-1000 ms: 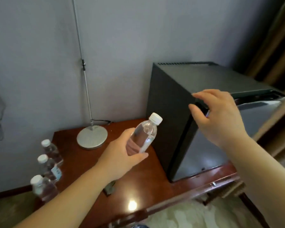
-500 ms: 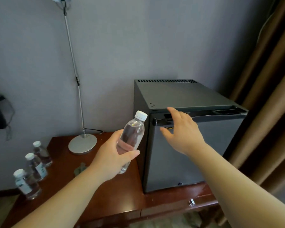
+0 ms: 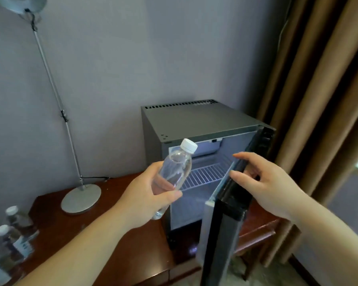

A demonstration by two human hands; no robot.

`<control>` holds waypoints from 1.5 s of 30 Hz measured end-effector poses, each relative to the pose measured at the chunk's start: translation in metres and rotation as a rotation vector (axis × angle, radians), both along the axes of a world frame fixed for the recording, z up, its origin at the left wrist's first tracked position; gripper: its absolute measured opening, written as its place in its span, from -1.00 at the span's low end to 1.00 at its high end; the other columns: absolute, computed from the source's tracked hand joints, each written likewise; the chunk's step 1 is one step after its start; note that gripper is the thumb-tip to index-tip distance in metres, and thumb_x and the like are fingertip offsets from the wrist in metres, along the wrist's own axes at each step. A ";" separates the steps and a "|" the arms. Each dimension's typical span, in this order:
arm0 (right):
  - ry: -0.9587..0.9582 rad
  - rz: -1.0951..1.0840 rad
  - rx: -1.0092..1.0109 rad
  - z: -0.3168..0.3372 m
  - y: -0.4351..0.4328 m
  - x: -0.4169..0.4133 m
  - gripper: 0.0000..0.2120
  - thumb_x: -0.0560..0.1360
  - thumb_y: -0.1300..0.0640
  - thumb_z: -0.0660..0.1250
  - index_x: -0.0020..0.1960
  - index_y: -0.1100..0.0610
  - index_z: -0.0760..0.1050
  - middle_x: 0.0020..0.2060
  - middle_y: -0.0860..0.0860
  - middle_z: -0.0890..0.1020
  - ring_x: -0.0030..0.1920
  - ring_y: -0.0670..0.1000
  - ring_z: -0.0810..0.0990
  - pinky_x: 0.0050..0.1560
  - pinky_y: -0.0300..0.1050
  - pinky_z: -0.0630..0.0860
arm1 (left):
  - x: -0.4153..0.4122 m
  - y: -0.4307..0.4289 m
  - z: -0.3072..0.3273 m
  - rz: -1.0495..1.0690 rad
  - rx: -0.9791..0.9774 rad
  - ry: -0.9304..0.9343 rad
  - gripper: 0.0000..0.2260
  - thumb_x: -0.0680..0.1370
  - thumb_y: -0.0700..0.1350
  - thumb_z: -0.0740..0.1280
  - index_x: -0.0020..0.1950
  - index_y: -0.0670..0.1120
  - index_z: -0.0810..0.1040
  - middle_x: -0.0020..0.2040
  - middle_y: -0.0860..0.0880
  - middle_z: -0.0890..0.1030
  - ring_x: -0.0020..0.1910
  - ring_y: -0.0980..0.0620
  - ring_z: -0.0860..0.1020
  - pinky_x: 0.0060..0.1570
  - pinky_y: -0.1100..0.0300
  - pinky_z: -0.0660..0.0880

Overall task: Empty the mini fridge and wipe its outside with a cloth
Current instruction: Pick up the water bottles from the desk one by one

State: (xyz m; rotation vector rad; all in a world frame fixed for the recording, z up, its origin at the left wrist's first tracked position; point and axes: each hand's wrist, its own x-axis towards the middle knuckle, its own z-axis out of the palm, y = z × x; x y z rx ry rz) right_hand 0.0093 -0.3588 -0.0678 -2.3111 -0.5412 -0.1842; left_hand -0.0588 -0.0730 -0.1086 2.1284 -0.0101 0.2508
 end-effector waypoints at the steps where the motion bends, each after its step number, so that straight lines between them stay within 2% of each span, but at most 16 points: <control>1: 0.020 -0.027 -0.043 0.004 -0.012 -0.004 -0.56 0.47 -0.22 0.37 0.33 -0.21 0.44 -0.28 -0.07 0.61 -0.27 -0.10 0.59 -0.13 0.00 0.58 | 0.008 -0.009 0.001 -0.048 0.003 0.005 -0.47 0.45 0.08 0.53 0.36 0.24 0.40 -0.01 0.18 0.67 0.00 0.18 0.63 0.08 0.09 0.52; 4: 0.075 -0.138 -0.180 0.014 -0.045 -0.021 -0.52 0.46 -0.23 0.41 0.33 -0.25 0.40 -0.36 -0.06 0.55 -0.37 -0.14 0.52 -0.24 -0.11 0.49 | 0.032 -0.036 0.003 -0.189 -0.019 0.008 -0.49 0.45 0.04 0.54 0.33 0.26 0.42 -0.02 0.12 0.69 -0.03 0.15 0.65 0.16 -0.02 0.53; 7: 0.038 -0.326 -0.315 0.019 -0.072 -0.037 -0.41 0.45 -0.30 0.39 0.43 -0.26 0.31 -0.27 -0.18 0.48 -0.27 -0.20 0.48 -0.28 -0.24 0.37 | 0.056 -0.063 -0.003 -0.336 -0.029 0.017 -0.46 0.45 0.07 0.54 0.35 0.29 0.39 -0.02 0.13 0.69 -0.01 0.17 0.65 0.20 -0.08 0.51; 10: 0.027 -0.454 -0.399 0.019 -0.100 -0.047 -0.29 0.42 -0.42 0.31 0.50 -0.27 0.19 0.00 -0.27 0.40 0.04 -0.14 0.48 0.02 -0.17 0.46 | 0.078 -0.094 -0.008 -0.473 0.016 0.007 -0.42 0.42 0.15 0.54 0.35 0.36 0.35 -0.04 0.14 0.67 -0.04 0.17 0.63 0.14 -0.06 0.54; 12: 0.047 -0.478 -0.414 0.016 -0.118 -0.052 -0.25 0.39 -0.48 0.26 0.50 -0.33 0.13 0.18 -0.25 0.37 0.23 -0.10 0.46 0.20 -0.06 0.48 | 0.090 -0.116 -0.007 -0.568 0.172 -0.034 -0.41 0.44 0.19 0.51 0.37 0.36 0.29 -0.02 0.18 0.62 -0.01 0.18 0.59 0.07 0.02 0.55; 13: 0.047 -0.475 -0.412 0.014 -0.127 -0.055 -0.26 0.38 -0.50 0.25 0.49 -0.36 0.12 0.25 -0.27 0.35 0.28 -0.11 0.44 0.25 -0.03 0.48 | 0.095 -0.128 -0.004 -0.603 0.288 -0.076 -0.40 0.46 0.22 0.48 0.40 0.35 0.25 0.05 0.23 0.58 0.05 0.18 0.56 0.09 0.05 0.53; 16: 0.027 -0.438 -0.389 0.012 -0.152 -0.057 -0.35 0.39 -0.48 0.26 0.44 -0.46 0.19 0.34 -0.38 0.25 0.37 -0.19 0.36 0.32 0.00 0.44 | 0.115 -0.165 0.001 -0.676 0.586 -0.278 -0.36 0.49 0.25 0.42 0.48 0.26 0.19 0.30 0.22 0.48 0.25 0.10 0.48 0.20 0.07 0.44; 20: -0.006 -0.372 -0.489 0.008 -0.179 -0.047 -0.59 0.41 -0.44 0.28 0.25 -0.50 0.44 0.43 -0.37 0.22 0.44 -0.22 0.25 0.31 -0.04 0.42 | 0.137 -0.208 -0.001 -0.734 0.831 -0.533 -0.37 0.47 0.24 0.43 0.44 0.19 0.23 0.22 0.15 0.53 0.18 0.02 0.51 0.15 -0.01 0.44; 23: -0.018 -0.340 -0.618 0.008 -0.191 -0.039 -0.68 0.45 -0.41 0.27 0.18 -0.44 0.54 0.51 -0.33 0.18 0.48 -0.16 0.20 0.30 -0.07 0.42 | 0.151 -0.229 -0.007 -0.706 0.915 -0.626 -0.38 0.47 0.25 0.42 0.44 0.16 0.24 0.16 0.13 0.53 0.15 0.01 0.49 0.09 0.01 0.40; 27: 0.013 -0.313 -0.847 0.012 -0.201 -0.031 -0.68 0.52 -0.38 0.23 0.21 -0.37 0.54 0.61 -0.23 -0.04 0.54 -0.05 0.13 0.29 -0.10 0.42 | 0.167 -0.252 -0.027 -0.678 0.959 -0.758 -0.36 0.41 0.21 0.49 0.38 0.08 0.31 0.11 0.02 0.49 0.03 -0.08 0.51 0.01 -0.02 0.45; 30: 0.037 -0.284 -0.921 0.014 -0.202 -0.028 -0.69 0.53 -0.34 0.23 0.21 -0.31 0.55 0.61 -0.21 -0.16 0.54 -0.01 0.14 0.33 -0.05 0.41 | 0.179 -0.264 -0.042 -0.660 0.951 -0.872 -0.31 0.38 0.18 0.51 0.40 0.03 0.32 0.16 -0.10 0.44 0.10 -0.13 0.49 0.11 -0.07 0.47; 33: 0.031 -0.267 -0.951 0.013 -0.207 -0.024 -0.63 0.50 -0.40 0.21 0.25 -0.35 0.53 0.61 -0.22 -0.13 0.53 -0.01 0.14 0.36 0.02 0.38 | 0.186 -0.269 -0.054 -0.654 0.925 -0.937 -0.37 0.47 0.19 0.42 0.43 -0.03 0.29 0.21 -0.14 0.36 0.22 -0.18 0.39 0.29 -0.10 0.32; 36: 0.020 -0.268 -0.949 0.011 -0.214 -0.019 -0.61 0.46 -0.46 0.20 0.20 -0.38 0.54 0.61 -0.22 -0.08 0.52 -0.01 0.14 0.37 0.04 0.37 | 0.187 -0.274 -0.059 -0.630 0.884 -0.893 -0.40 0.53 0.24 0.27 0.42 -0.08 0.24 0.23 -0.18 0.36 0.25 -0.23 0.39 0.35 -0.13 0.21; 40: 0.010 -0.259 -0.955 0.008 -0.220 -0.016 -0.62 0.46 -0.45 0.21 0.22 -0.41 0.53 0.62 -0.20 -0.06 0.55 0.01 0.12 0.39 0.06 0.35 | 0.187 -0.279 -0.062 -0.636 0.878 -0.753 -0.35 0.52 0.32 0.18 0.44 -0.09 0.21 0.25 -0.21 0.39 0.26 -0.30 0.42 0.36 -0.21 0.24; 42: -0.002 -0.259 -0.940 0.007 -0.221 -0.016 -0.61 0.46 -0.46 0.21 0.22 -0.39 0.54 0.62 -0.19 -0.04 0.55 0.02 0.14 0.39 0.08 0.36 | 0.184 -0.279 -0.060 -0.646 0.888 -0.649 -0.29 0.51 0.39 0.15 0.47 -0.06 0.15 0.32 -0.19 0.31 0.34 -0.28 0.33 0.42 -0.23 0.17; 45: -0.011 -0.257 -0.936 0.006 -0.220 -0.017 -0.59 0.46 -0.46 0.21 0.23 -0.39 0.54 0.62 -0.18 -0.03 0.56 0.02 0.13 0.41 0.07 0.33 | 0.179 -0.278 -0.059 -0.626 0.878 -0.534 -0.22 0.48 0.49 0.03 0.49 0.01 -0.03 0.43 -0.14 0.10 0.50 -0.20 0.05 0.52 -0.18 -0.10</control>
